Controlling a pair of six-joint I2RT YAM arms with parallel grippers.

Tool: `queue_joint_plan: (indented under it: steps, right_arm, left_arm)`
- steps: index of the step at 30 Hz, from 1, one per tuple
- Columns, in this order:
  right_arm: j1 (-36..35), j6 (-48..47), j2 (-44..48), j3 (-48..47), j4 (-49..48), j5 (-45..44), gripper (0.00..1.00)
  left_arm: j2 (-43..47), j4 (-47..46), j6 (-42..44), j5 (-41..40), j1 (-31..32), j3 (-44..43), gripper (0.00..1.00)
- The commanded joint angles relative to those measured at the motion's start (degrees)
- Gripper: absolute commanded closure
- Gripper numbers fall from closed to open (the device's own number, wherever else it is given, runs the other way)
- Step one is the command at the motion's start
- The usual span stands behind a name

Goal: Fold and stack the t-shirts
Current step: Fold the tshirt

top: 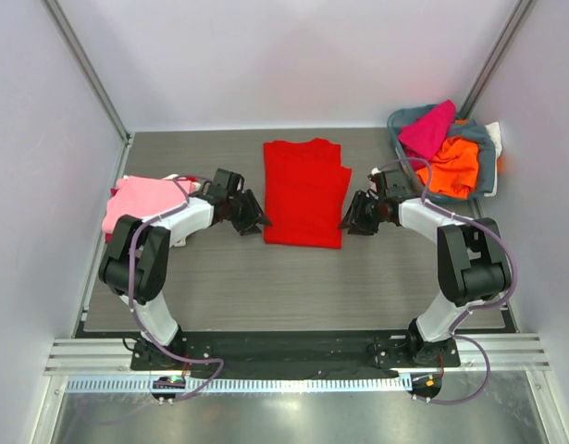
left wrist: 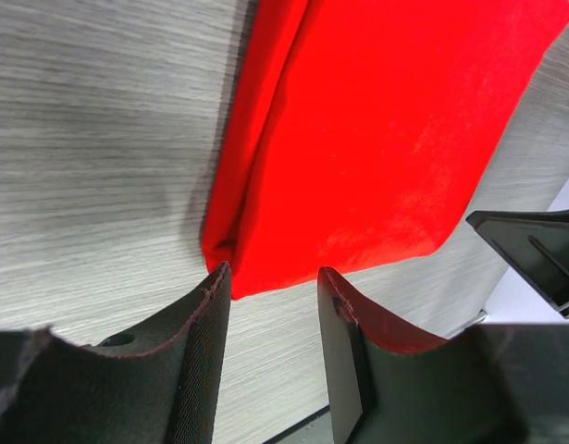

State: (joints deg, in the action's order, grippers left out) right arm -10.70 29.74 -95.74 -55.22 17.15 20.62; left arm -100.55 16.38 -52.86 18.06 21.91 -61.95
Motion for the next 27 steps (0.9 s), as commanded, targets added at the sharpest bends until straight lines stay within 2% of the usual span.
queue_joint_plan:
  steps: [1,5,6,7,12,15,18,25,27]
  right_arm:
    - [-0.46,-1.00,-0.22,-0.06,-3.87,2.14,0.57]
    - [-0.90,-1.00,-2.07,-0.32,-4.75,3.19,0.62]
    - [-1.08,-0.74,-2.43,-0.50,-4.93,3.37,0.67]
    - [-1.34,-0.65,-2.69,-0.59,-4.93,3.81,0.67]
    - [-1.78,-0.56,-3.40,-0.76,-5.10,3.20,0.67]
    - [-1.96,-0.47,-3.57,-0.85,-5.37,3.28,0.68]
    - [-2.05,-0.38,-4.01,-1.12,-5.55,3.55,0.70]
    - [-2.13,-0.29,-3.83,-0.94,-5.54,2.14,0.66]
    - [-2.13,-0.38,-4.27,-1.20,-5.63,2.40,0.69]
  left_arm:
    - [0.10,-2.58,1.44,1.53,0.67,-0.36,0.57]
    - [-0.78,-2.49,1.62,1.45,1.20,-0.27,0.57]
    - [-0.87,-2.50,1.62,1.45,1.12,-0.27,0.58]
    - [-0.96,-2.32,1.62,1.45,1.20,-0.10,0.58]
    - [-0.43,-1.53,2.32,0.04,1.20,0.43,0.58]
    - [-0.87,-1.44,2.50,0.21,1.20,0.08,0.64]
    - [-1.75,-1.44,2.50,0.92,1.20,-0.62,0.66]
    - [-2.54,0.84,3.55,-1.37,1.20,-1.76,0.61]
    - [-3.59,0.84,3.55,-0.84,1.20,-2.38,0.62]
